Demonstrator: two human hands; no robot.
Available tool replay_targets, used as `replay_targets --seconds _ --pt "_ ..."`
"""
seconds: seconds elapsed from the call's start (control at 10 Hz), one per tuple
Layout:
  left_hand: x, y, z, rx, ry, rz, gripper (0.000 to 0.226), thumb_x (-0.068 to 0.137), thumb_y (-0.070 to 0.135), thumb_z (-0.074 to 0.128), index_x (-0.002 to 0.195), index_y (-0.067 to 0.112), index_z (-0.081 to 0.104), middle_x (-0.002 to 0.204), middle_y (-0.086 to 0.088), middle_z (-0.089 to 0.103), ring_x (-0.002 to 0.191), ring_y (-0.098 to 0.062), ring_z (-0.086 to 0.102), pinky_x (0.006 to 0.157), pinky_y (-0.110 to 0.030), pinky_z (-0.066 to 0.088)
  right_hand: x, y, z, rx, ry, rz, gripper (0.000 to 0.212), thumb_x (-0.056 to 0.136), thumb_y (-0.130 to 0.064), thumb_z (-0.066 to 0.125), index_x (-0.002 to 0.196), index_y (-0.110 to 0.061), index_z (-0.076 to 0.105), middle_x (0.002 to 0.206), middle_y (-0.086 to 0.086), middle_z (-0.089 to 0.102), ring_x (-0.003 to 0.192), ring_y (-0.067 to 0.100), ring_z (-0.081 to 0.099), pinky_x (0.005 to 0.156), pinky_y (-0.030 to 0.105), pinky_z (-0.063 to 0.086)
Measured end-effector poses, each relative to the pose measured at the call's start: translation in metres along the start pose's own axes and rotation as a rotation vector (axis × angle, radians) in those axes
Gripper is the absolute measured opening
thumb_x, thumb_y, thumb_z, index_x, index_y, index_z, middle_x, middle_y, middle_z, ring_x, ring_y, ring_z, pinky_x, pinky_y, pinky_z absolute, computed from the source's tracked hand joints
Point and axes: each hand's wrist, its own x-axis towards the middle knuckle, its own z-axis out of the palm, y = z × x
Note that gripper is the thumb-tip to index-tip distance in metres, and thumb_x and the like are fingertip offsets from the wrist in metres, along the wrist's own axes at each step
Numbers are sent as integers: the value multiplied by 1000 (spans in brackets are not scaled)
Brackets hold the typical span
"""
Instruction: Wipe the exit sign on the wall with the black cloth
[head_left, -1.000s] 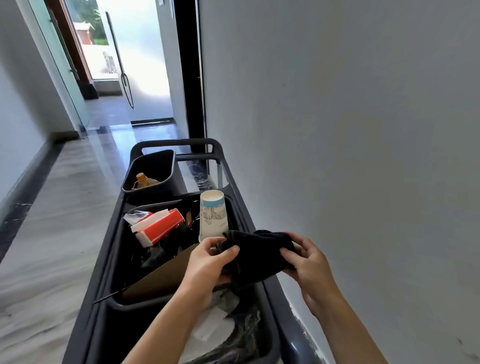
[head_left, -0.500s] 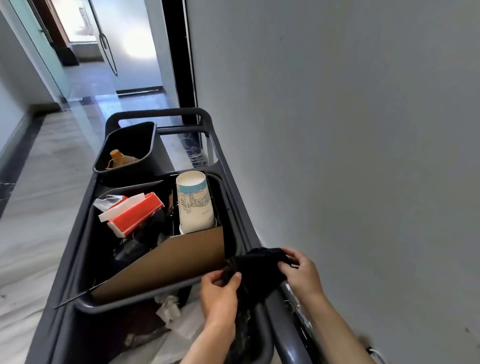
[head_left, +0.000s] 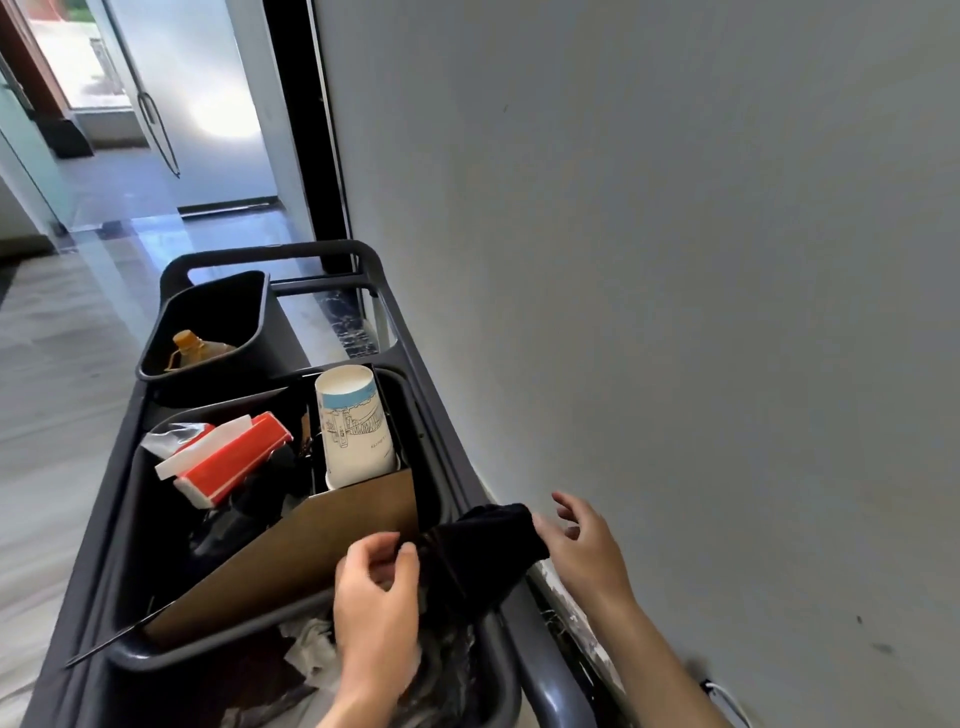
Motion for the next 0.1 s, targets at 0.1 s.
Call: replay_targets --seconds 0.1 --pt "-8 32 -4 88 -95 203 15 95 18 64 96 34 61 109 4 59 93 -8 61 88 -31 50 -18 -16 -20 -66 80 -122 48 90 -44 56 134 -27 50 134 -3 51 121 14 49 100 31 40"
